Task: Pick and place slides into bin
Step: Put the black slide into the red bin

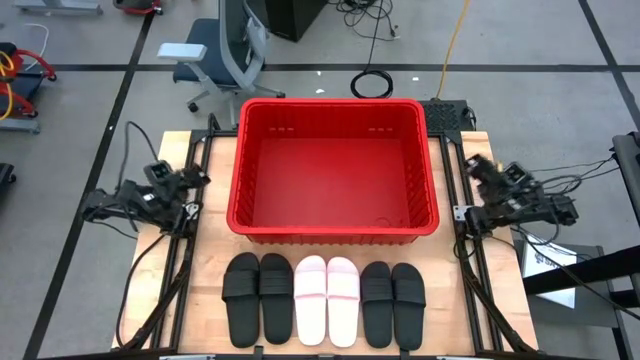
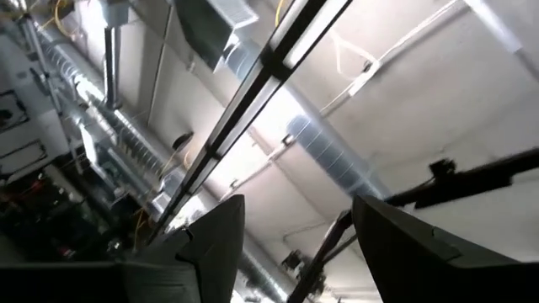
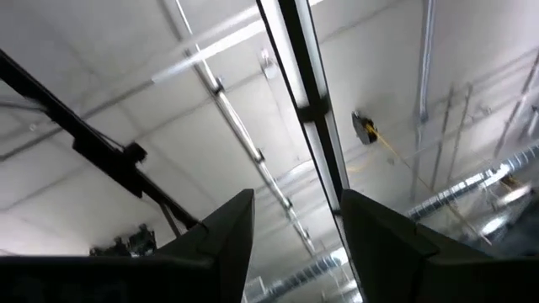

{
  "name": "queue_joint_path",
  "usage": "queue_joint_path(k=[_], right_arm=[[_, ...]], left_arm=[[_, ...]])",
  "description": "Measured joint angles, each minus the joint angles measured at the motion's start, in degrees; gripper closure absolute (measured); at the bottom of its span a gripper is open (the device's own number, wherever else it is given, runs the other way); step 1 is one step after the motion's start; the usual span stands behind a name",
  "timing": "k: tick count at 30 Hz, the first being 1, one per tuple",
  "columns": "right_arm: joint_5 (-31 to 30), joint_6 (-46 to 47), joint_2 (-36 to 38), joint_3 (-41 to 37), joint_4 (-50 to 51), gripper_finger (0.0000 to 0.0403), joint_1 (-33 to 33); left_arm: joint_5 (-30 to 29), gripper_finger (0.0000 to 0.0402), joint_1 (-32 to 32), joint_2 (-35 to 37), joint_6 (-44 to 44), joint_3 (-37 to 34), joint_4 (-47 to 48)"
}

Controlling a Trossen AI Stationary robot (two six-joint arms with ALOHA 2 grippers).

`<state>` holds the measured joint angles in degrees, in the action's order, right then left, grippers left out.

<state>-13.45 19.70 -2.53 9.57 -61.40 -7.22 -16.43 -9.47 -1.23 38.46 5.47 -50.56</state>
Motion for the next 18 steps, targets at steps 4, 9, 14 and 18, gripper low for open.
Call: queue_joint_path(k=[4, 9, 14, 18], right_arm=[[0.1, -2.4, -4.7, 6.4, 1.3, 0.0234, 0.0], [2.5, -5.9, -12.4, 18.8, 5.3, 0.0234, 0.0], [8.6, -10.8, -21.5, 35.0, 12.2, 0.0234, 0.0], [10.6, -14.1, -28.0, 47.6, 25.0, 0.0234, 0.0]], left_arm=[[0.9, 0.0174, 0.0, -5.0, -5.5, 9.1, 0.9], [0.2, 0.0174, 0.0, -15.5, -10.8, 26.1, 8.9], [3.8, 0.0174, 0.0, -28.5, -15.2, 46.5, 19.2], [4.4, 0.0174, 0.0, -37.9, -18.6, 61.6, 28.0]])
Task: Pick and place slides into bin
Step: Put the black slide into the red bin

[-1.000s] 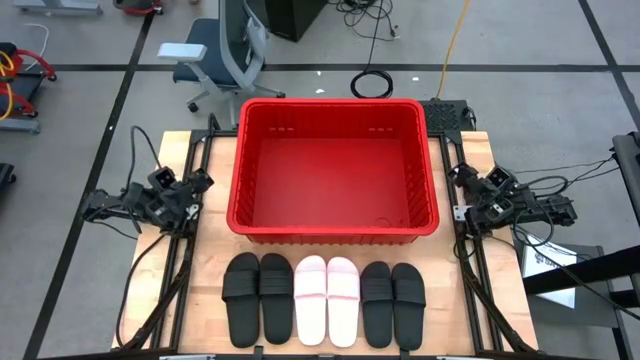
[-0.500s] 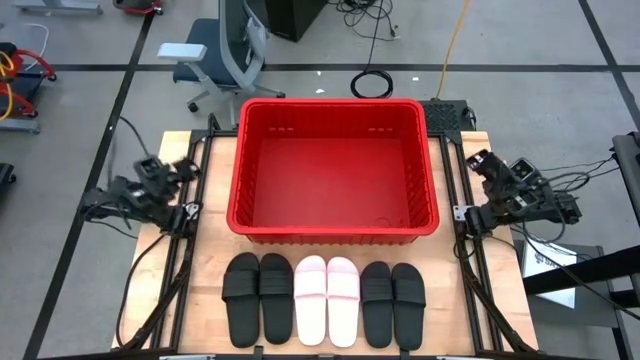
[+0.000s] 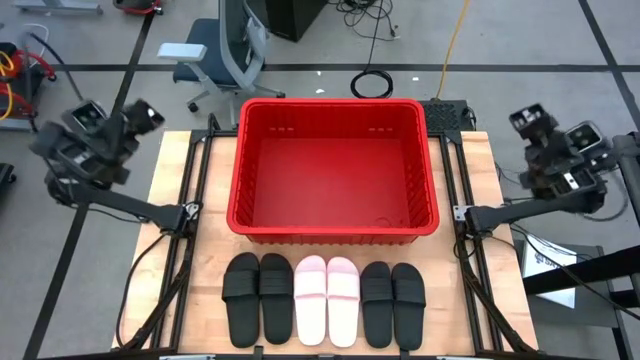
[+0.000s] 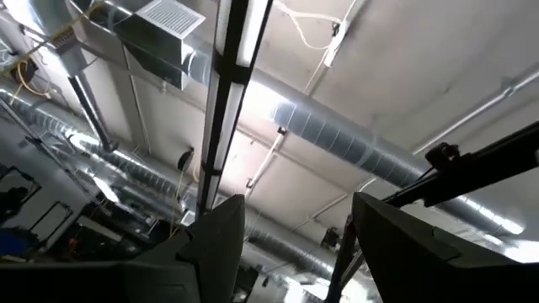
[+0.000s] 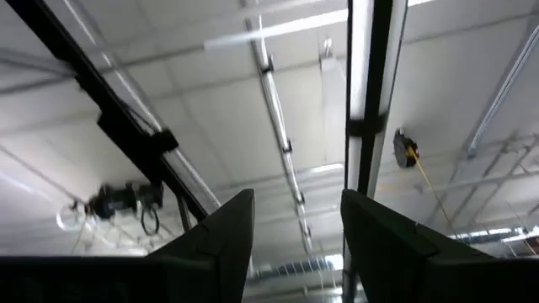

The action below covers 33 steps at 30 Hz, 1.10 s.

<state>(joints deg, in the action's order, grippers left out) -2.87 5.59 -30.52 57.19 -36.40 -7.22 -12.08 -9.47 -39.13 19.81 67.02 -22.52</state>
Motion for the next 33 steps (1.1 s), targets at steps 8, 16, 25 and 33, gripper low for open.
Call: queue_joint_path(k=[8, 16, 25, 33], right_arm=[[2.0, 0.9, -11.9, 21.9, 23.0, 0.0234, 0.0], [15.8, 11.9, -22.7, 38.4, 33.0, 0.0234, 0.0], [34.1, 31.5, -35.2, 49.1, 34.4, 0.0234, -1.0], [37.6, 42.4, -44.2, 51.9, 34.5, 0.0234, -9.4]], left_arm=[[0.9, 0.0174, 0.0, -14.0, 0.2, 20.6, 6.5], [1.9, 0.0174, 0.0, -19.8, 4.9, 27.7, 6.4], [2.8, 0.0174, 0.0, -20.8, 6.4, 28.1, 6.1], [2.8, 0.0174, 0.0, -20.8, 6.4, 28.1, 6.0]])
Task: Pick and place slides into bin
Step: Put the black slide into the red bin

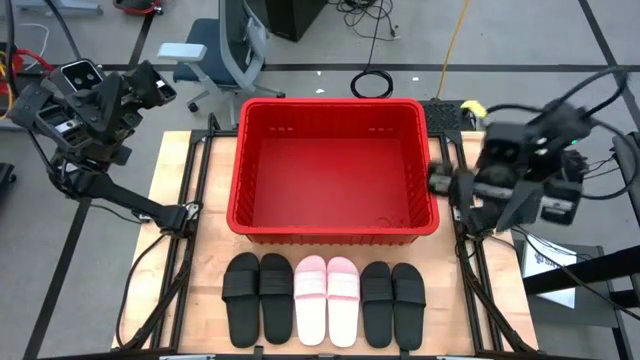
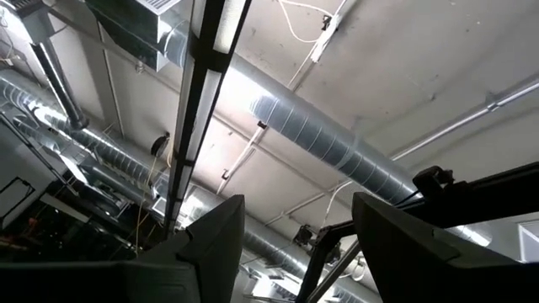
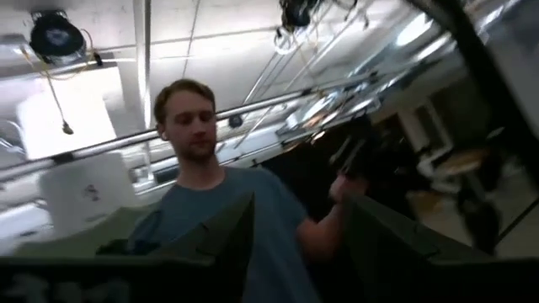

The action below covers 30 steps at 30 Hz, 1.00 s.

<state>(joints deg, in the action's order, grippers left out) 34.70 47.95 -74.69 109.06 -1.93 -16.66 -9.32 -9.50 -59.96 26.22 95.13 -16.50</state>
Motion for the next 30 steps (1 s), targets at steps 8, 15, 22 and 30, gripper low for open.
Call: queue_joint_path(k=[8, 15, 22, 30], right_arm=[[-0.1, 11.0, -4.9, 0.1, 0.8, 0.0234, -9.9], [-1.5, 17.5, -8.1, 0.1, 13.8, 0.0234, -17.2], [-1.6, 16.9, -11.7, 0.1, 37.6, 0.0234, -22.4], [-10.0, 10.7, -16.7, 0.1, 57.8, 0.0234, -25.3]], left_arm=[[-0.1, 0.0174, 0.0, -0.1, -0.1, 0.0, 0.0], [-0.2, 0.0174, 0.0, -0.1, -0.4, 0.0, 0.0], [2.0, 0.0174, 0.0, 0.0, -0.4, 0.0, 0.0], [3.8, 0.0174, 0.0, 0.0, -0.5, 0.0, 0.6]])
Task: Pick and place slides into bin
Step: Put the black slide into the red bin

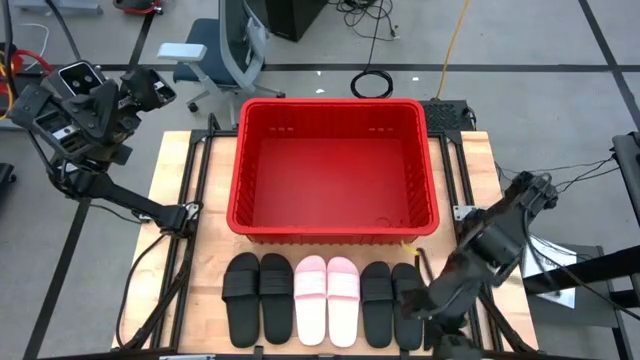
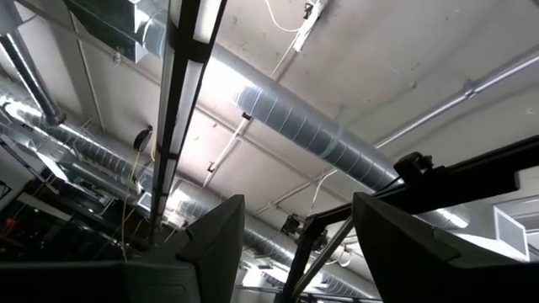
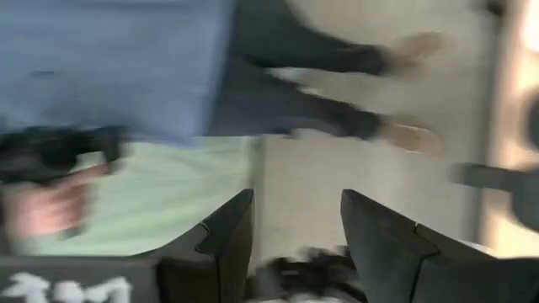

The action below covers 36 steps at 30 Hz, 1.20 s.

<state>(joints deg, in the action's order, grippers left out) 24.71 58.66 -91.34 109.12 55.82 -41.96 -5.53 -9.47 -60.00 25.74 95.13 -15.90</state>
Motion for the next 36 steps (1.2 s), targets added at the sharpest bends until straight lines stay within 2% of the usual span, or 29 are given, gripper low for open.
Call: queue_joint_path(k=[8, 12, 20, 25, 28, 36], right_arm=[[-17.1, -3.7, -7.6, 0.0, 13.0, 0.0234, -2.8], [-22.3, -6.6, -12.6, 0.0, 19.9, 0.0234, -4.3], [-36.1, -3.3, -20.4, 0.0, 33.3, 0.0234, -7.8], [-43.3, 0.3, -22.1, 0.0, 33.9, 0.0234, -9.4], [-45.3, 2.7, -22.0, -1.7, 32.3, 0.0234, -10.6], [-44.2, 9.7, -21.7, -8.3, 29.0, 0.0234, -15.0]], left_arm=[[0.1, 0.0174, 0.0, 0.0, 0.0, 0.0, 1.4], [0.8, 0.0174, 0.0, 0.0, 0.2, 0.0, 2.5], [0.8, 0.0174, 0.0, 0.0, 1.4, 0.0, 5.7], [0.7, 0.0174, 0.0, 0.0, 1.6, 0.0, 6.0], [0.6, 0.0174, 0.0, 0.0, 1.6, 0.0, 5.9], [-1.0, 0.0174, 0.0, -0.1, 1.7, 0.0, 5.8]])
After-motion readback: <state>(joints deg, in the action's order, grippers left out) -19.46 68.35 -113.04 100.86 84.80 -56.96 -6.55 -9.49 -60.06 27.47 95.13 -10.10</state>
